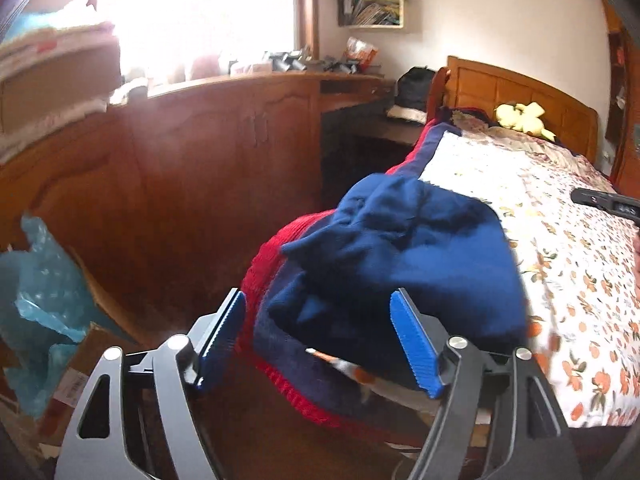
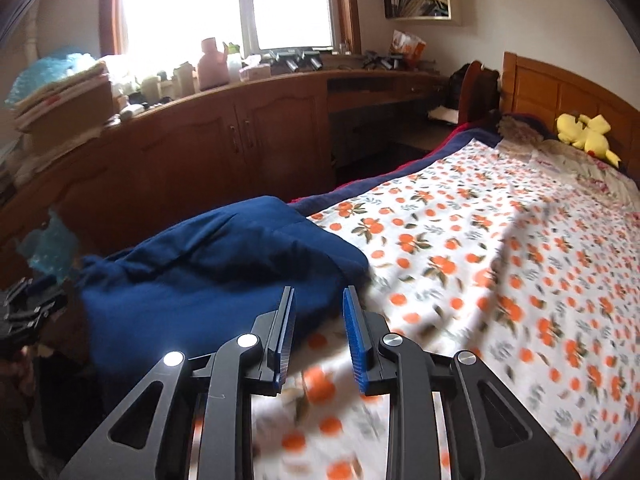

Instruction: Fold large clothes

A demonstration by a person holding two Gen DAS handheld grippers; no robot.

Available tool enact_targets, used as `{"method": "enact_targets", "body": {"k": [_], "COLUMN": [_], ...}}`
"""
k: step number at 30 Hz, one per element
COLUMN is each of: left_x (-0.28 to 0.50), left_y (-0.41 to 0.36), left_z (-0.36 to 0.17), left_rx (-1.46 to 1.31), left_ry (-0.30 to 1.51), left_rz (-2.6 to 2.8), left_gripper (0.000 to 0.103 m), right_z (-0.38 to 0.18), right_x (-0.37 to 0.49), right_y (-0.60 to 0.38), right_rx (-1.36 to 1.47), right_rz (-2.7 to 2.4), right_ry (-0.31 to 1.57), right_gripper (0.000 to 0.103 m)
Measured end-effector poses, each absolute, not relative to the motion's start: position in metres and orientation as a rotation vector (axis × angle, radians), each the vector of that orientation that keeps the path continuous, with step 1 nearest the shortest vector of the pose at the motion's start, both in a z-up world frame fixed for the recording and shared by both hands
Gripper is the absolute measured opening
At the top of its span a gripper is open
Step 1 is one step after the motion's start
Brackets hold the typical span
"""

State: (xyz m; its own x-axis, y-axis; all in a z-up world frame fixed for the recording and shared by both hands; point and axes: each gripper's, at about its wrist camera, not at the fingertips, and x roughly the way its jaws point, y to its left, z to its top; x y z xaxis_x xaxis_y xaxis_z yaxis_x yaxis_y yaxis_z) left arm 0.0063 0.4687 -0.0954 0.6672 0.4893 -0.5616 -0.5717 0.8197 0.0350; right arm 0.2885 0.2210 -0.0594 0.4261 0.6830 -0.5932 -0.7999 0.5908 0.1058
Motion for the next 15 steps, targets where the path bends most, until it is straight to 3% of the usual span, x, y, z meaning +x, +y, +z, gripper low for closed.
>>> {"method": "enact_targets", "body": {"k": [5, 13, 15], "left_x": [0.011, 0.042, 0.053], "left_y": [0.414, 0.311, 0.282], "left_z": [-0.069, -0.042, -0.041], "left_rx": [-0.131, -0.095, -0.096], "left_ry": [0.529, 0.472, 0.47], "left_rz": [0.524, 0.365, 0.314], "left_gripper": [0.093, 0.101, 0.101], "right_z": [-0.047, -0.033, -0.032], "right_x": [0.257, 0.22, 0.213], "right_y": [0.144, 0.013, -0.015], "right_rx": [-0.18, -0.111, -0.094], "right_rz": [0.905, 0.795, 0.772], "right_ry": [0.611, 0.569, 0.568], "right_gripper": [0.025, 0.054, 0.055]}}
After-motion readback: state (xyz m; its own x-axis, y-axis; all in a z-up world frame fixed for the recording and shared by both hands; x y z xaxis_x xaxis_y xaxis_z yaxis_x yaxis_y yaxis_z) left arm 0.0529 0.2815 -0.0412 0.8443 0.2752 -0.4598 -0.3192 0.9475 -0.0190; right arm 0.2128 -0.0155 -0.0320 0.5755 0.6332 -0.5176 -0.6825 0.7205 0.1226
